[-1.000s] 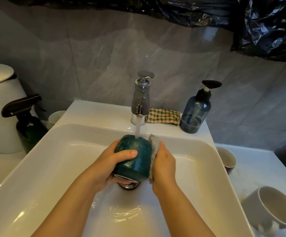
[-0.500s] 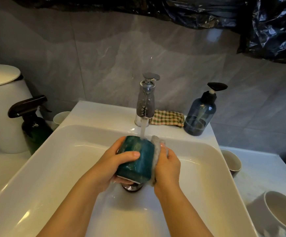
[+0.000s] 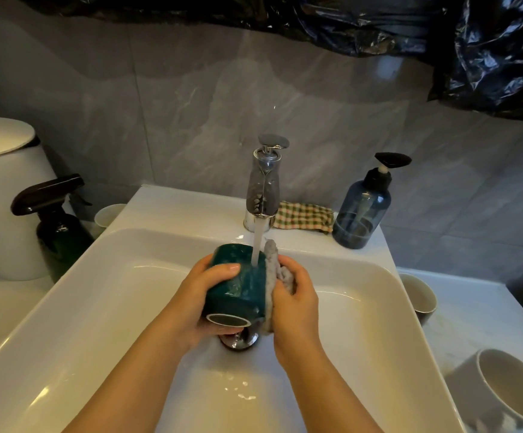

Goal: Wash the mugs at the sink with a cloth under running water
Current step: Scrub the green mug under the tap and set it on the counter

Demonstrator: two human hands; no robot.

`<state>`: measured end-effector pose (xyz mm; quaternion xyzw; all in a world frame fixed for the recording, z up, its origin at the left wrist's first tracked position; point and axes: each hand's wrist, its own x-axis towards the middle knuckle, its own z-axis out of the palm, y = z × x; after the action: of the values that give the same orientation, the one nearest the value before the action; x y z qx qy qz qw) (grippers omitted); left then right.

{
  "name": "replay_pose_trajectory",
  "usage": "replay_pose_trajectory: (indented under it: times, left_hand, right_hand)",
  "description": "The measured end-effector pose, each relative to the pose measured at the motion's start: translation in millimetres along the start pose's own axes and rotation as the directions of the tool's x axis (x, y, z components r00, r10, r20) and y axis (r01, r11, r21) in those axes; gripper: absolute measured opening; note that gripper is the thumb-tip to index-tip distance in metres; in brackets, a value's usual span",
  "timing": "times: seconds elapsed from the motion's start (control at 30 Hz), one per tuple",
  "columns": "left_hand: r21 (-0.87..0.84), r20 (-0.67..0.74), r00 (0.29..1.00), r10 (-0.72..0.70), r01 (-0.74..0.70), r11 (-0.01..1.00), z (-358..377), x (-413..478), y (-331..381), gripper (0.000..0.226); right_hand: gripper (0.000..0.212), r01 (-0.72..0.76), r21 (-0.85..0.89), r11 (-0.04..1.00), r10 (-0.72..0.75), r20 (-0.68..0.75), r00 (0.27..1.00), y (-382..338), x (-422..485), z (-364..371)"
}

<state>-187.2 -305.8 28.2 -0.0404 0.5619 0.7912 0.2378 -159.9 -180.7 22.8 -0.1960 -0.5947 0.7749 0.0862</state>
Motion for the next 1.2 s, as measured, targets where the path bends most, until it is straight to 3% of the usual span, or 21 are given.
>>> replay_pose_trajectory:
  times: [0.1,0.23,0.37,0.5,0.63,0.7,0.8,0.87,0.97,1.03,1.2]
  left_hand:
    - [-0.03,-0.057,0.998,0.022,-0.024,0.999,1.4,0.2,-2.2,0.068]
    - [0.084,0.027,0.997,0.067,-0.069,0.994,0.6,0.2,1.3,0.056]
    - [0.128,0.092,0.992,0.085,-0.096,0.987,2.2,0.9,-0.9,0.06]
    - [0.024,0.023,0.997,0.077,-0.078,0.997,4.5,3.4,-6.5,0.061]
    - [-0.03,-0.141,0.971,0.193,-0.199,0.98,8.7,4.6,-10.1,0.062]
    - [-0.051,-0.154,0.971,0.18,-0.19,0.98,6.8,4.1,-8.0,0.07]
    - [0.038,-0.046,0.989,0.137,-0.135,0.99,2.9,3.1,-5.9,0.06]
    - [0.104,-0.002,0.991,0.135,-0.134,0.986,5.9,2.4,-7.1,0.059]
    - [0.091,0.002,0.989,0.145,-0.144,0.985,9.6,5.1,-11.8,0.064]
    - [0.049,-0.038,0.986,0.165,-0.163,0.985,9.9,5.6,-13.1,0.061]
    - [0.043,-0.105,0.971,0.213,-0.21,0.977,7.6,7.2,-11.3,0.06]
  right_hand:
    - [0.024,-0.012,-0.009,1.0,0.012,-0.022,1.0,1.4,1.4,1.2]
    - [0.019,-0.086,-0.041,0.995,0.082,-0.099,0.992,1.8,6.9,-4.3]
    - [0.024,-0.138,0.154,0.978,0.157,-0.115,0.981,-2.3,9.9,-4.1]
    - [0.013,-0.213,0.334,0.918,0.211,0.044,0.977,-4.0,6.2,-5.9]
    - [0.025,-0.27,0.379,0.885,0.239,0.128,0.963,-2.8,3.0,-1.7]
    - [0.03,-0.272,0.348,0.897,0.24,0.132,0.962,0.2,2.8,-1.1]
    - [0.017,-0.232,0.171,0.958,0.237,-0.008,0.971,-0.7,2.6,-4.4]
    - [0.017,-0.156,-0.01,0.988,0.154,-0.13,0.98,-2.7,4.8,-8.6]
    - [0.015,-0.024,-0.127,0.992,0.006,-0.137,0.991,-5.5,7.3,-12.3]
    - [0.007,-0.056,-0.003,0.998,0.056,-0.078,0.995,-6.6,6.0,-11.3]
    - [0.022,-0.303,0.366,0.88,0.259,0.166,0.952,-6.2,6.6,-10.7]
